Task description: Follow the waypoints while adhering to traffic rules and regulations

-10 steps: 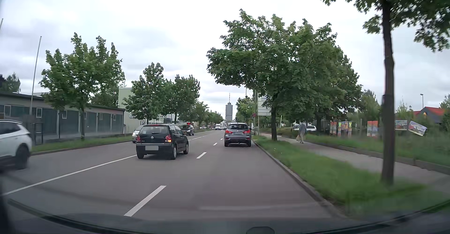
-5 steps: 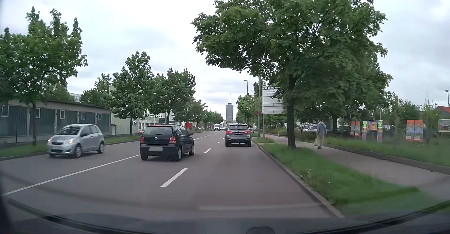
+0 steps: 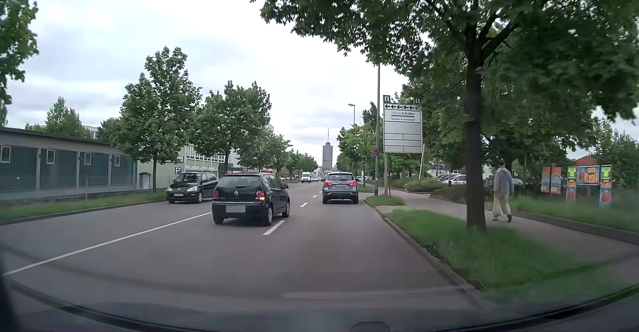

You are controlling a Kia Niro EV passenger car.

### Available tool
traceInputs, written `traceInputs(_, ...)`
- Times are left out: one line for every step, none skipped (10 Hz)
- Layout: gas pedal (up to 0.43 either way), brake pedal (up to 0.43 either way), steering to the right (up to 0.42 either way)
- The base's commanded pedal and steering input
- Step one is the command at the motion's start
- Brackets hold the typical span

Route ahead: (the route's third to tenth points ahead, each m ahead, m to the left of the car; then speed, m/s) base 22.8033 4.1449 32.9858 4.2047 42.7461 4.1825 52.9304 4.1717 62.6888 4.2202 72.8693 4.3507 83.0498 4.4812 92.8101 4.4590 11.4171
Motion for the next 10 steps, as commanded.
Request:
traceInputs(0.067, 0.000, -0.002)
traceInputs(0.067, 0.000, -0.002)
traceInputs(0.067, 0.000, -0.002)
traceInputs(0.067, 0.000, -0.001)
traceInputs(0.067, 0.000, -0.001)
traceInputs(0.067, 0.000, 0.000)
traceInputs(0.067, 0.000, 0.000)
traceInputs(0.079, 0.000, 0.001)
traceInputs(0.087, 0.000, 0.001)
traceInputs(0.098, 0.000, 0.000)
